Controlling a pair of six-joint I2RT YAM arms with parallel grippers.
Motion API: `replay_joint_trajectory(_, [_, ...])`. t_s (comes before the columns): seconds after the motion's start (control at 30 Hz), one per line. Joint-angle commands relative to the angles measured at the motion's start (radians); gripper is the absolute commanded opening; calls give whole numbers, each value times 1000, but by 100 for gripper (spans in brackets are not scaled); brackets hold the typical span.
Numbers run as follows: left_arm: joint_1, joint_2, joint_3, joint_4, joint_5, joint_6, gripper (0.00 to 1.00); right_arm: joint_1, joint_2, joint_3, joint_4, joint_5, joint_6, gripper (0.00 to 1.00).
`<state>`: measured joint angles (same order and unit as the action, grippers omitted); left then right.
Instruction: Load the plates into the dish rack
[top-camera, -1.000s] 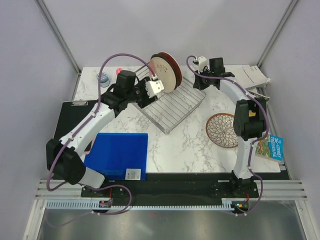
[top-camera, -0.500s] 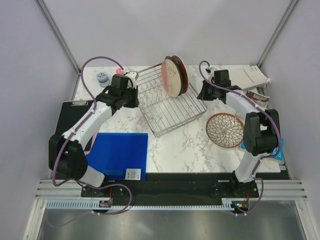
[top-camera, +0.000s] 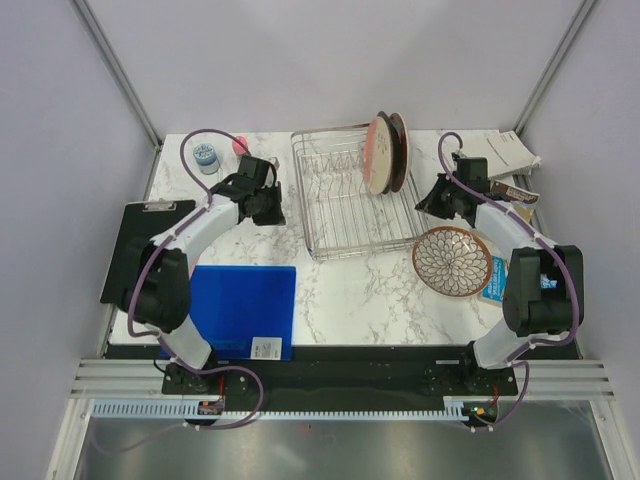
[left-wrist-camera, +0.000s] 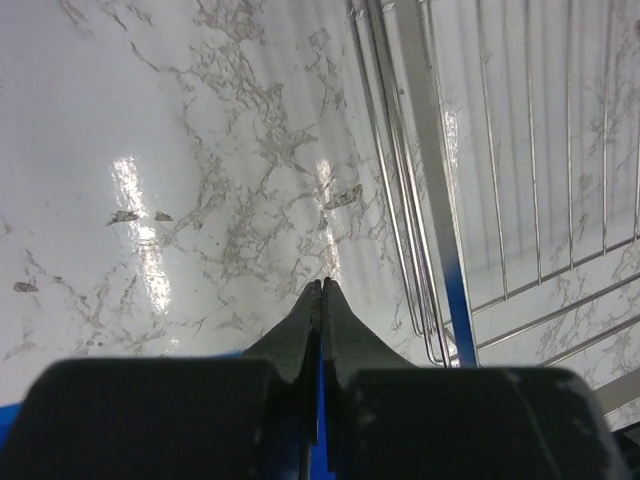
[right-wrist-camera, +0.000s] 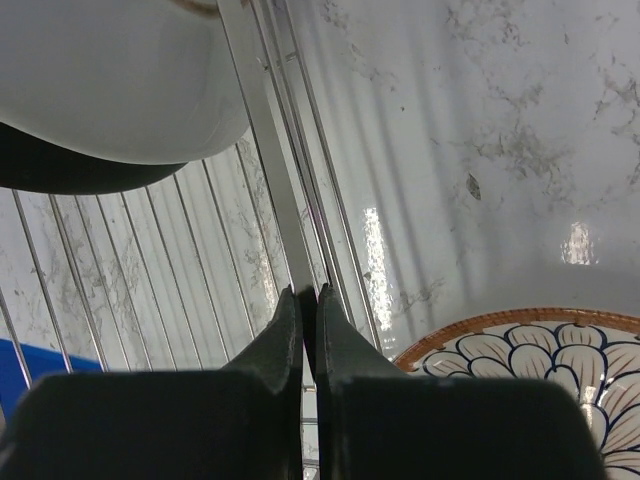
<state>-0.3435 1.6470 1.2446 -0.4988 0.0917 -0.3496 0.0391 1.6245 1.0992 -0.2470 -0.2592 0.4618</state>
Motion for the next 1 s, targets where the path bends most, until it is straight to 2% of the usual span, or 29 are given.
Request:
replay_joint_trajectory(0.0, [1, 88, 88, 42, 71, -51, 2, -31, -38, -1, 72, 51, 193, 0])
replay_joint_trajectory(0.23, [-5, 229, 232, 97, 163, -40, 2, -10, 50, 105, 104, 37, 205, 0])
replay_joint_trajectory(0.47, [-26, 329, 374, 120, 117, -2, 2, 4, 176, 237, 129, 49, 164, 0])
replay_joint_trajectory(0.7, [-35, 370, 424, 140, 51, 18, 3, 13, 259, 340, 135, 37, 106, 0])
replay_joint_trajectory(0.8, [-35, 352, 411, 141, -6, 24, 9, 13, 268, 347, 143, 23, 86, 0])
replay_joint_trajectory(0.83, [-34, 338, 401, 141, -26, 26, 14, 13, 268, 353, 143, 15, 59, 1])
replay_joint_trajectory(0.97, [-14, 246, 325, 143, -89, 20, 21, 12, 276, 372, 161, 8, 28, 0])
